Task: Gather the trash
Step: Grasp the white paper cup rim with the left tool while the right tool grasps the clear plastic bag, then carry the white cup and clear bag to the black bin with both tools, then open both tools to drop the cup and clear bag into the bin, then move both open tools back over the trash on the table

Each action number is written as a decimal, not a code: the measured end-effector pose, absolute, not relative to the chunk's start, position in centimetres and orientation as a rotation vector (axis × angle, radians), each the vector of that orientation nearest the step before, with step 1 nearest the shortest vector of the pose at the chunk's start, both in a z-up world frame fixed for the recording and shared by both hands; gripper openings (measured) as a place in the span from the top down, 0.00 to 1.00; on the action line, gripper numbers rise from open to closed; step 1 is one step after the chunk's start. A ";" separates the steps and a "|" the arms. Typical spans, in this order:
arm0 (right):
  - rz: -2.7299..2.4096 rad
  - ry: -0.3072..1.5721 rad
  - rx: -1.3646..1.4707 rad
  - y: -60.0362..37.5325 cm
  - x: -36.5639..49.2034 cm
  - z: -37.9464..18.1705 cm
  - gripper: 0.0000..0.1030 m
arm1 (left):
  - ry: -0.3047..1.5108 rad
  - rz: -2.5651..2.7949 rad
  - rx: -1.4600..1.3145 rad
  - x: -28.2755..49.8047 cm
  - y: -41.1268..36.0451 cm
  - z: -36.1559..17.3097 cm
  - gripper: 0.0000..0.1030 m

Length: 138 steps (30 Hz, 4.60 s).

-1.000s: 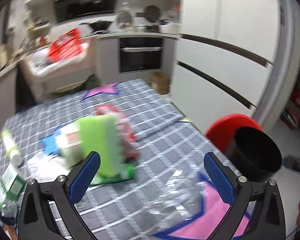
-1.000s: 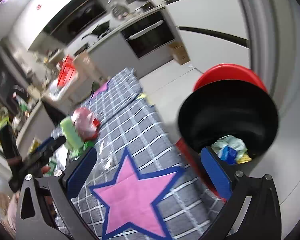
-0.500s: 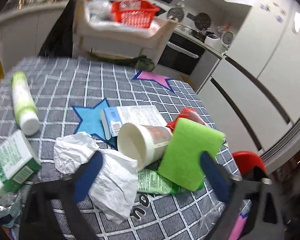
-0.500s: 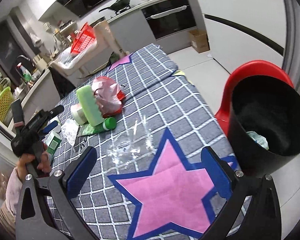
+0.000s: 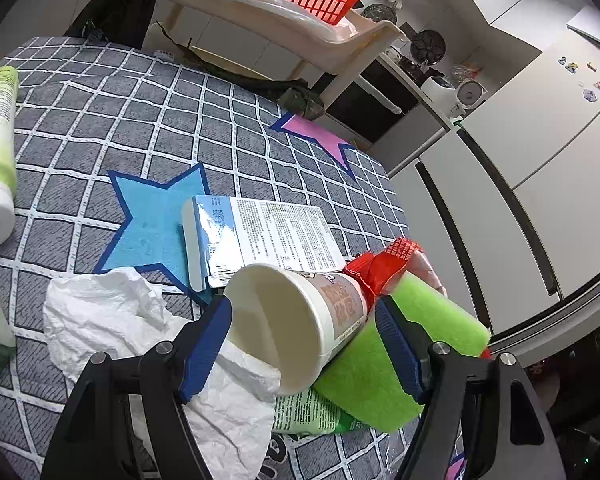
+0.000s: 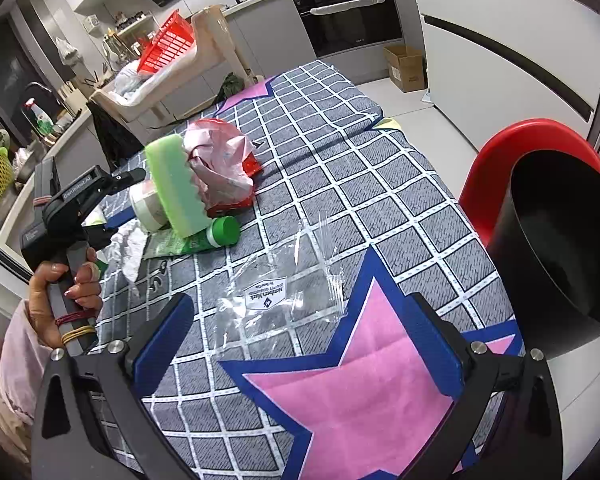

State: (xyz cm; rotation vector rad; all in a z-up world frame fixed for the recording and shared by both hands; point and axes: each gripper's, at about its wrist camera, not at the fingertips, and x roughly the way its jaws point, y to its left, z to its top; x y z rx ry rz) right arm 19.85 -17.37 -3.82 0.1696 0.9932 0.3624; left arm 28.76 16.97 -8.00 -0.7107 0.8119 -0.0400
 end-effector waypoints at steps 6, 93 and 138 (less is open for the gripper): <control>0.350 1.030 0.158 -16.2 21.2 -5.4 0.00 | 0.834 -0.057 -0.731 29.7 16.3 -9.2 0.00; -0.054 0.765 0.348 -44.2 14.9 -1.8 0.91 | 0.809 -0.703 -0.064 25.2 -29.0 1.6 0.02; 0.085 0.835 0.357 -38.4 15.7 -1.7 0.21 | 0.819 -0.295 -0.064 18.1 -13.2 -0.7 0.00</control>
